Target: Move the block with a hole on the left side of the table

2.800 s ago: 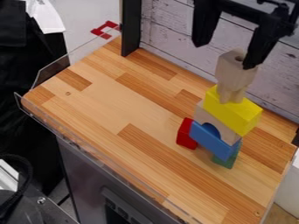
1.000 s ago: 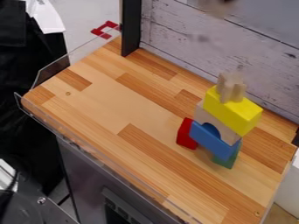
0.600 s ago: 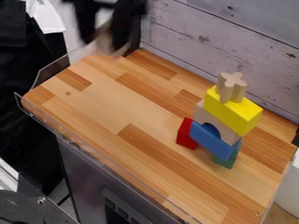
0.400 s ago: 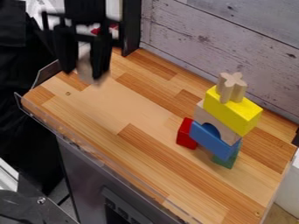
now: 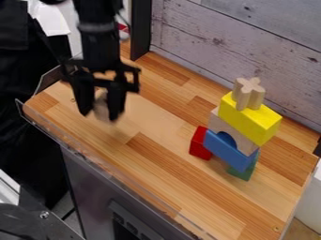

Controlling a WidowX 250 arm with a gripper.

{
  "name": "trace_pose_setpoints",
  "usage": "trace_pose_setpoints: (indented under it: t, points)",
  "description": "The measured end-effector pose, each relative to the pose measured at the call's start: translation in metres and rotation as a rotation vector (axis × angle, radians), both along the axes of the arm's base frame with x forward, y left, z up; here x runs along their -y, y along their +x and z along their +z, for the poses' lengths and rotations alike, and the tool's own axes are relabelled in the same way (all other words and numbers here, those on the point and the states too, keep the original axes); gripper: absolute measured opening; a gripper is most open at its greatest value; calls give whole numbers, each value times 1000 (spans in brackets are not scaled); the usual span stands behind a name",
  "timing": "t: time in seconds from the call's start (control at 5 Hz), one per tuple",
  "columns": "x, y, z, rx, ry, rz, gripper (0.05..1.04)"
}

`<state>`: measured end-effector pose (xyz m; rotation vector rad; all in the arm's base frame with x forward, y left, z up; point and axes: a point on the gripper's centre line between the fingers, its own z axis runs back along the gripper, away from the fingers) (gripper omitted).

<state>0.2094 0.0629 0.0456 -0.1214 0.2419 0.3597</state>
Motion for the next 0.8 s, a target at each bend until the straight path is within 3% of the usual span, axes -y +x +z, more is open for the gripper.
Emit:
trace_pose_setpoints:
  t: [0.2,0.4,0.6,0.8]
  points:
    - [8,5,-21,-59,8,-33,557]
    - [12,14,-29,-77,4,-46,557]
    - [13,14,-27,-77,-30,-21,602]
    - [9,11,12,50,-30,26,917]
